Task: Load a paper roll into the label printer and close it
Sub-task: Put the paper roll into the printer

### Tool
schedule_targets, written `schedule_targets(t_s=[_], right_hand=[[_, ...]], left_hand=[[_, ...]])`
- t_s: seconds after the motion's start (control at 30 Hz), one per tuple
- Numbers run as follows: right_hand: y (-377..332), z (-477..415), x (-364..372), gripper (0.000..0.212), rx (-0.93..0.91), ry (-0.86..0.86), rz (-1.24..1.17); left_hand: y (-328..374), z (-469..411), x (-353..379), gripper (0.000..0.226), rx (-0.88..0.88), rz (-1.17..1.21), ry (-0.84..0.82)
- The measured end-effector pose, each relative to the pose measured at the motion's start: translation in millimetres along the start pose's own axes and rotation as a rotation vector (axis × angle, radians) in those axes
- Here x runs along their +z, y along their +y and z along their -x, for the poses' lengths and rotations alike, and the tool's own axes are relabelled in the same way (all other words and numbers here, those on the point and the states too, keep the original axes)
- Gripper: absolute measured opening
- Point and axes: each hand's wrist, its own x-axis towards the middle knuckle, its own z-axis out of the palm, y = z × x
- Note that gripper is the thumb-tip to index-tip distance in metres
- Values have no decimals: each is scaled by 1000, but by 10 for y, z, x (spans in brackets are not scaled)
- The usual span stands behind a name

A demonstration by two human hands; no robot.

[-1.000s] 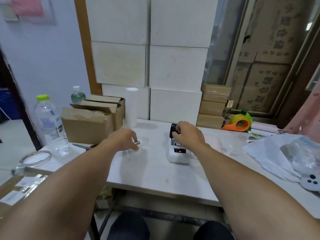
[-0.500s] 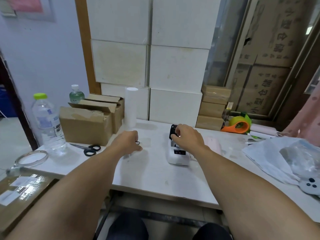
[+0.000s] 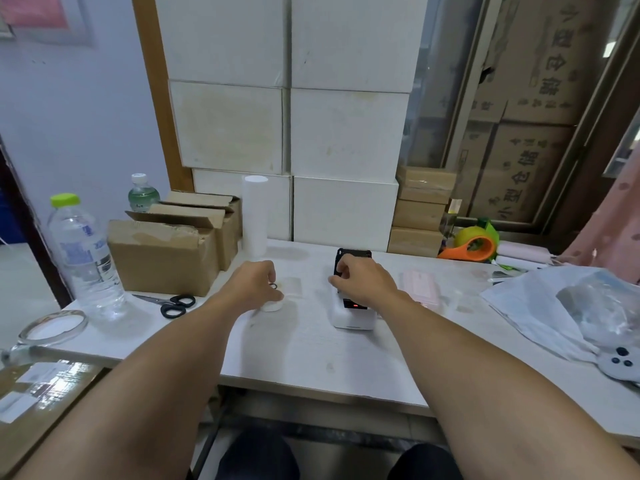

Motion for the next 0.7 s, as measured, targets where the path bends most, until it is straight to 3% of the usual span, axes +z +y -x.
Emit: schedule_targets(t_s=[0.53, 0.7], right_hand=[[-111, 33, 38, 36, -32, -14, -36], [-97, 51, 26, 40, -21, -40, -91]], left_hand=[[41, 3, -13, 37, 28, -11, -12], [117, 11, -54, 40, -30, 131, 23]])
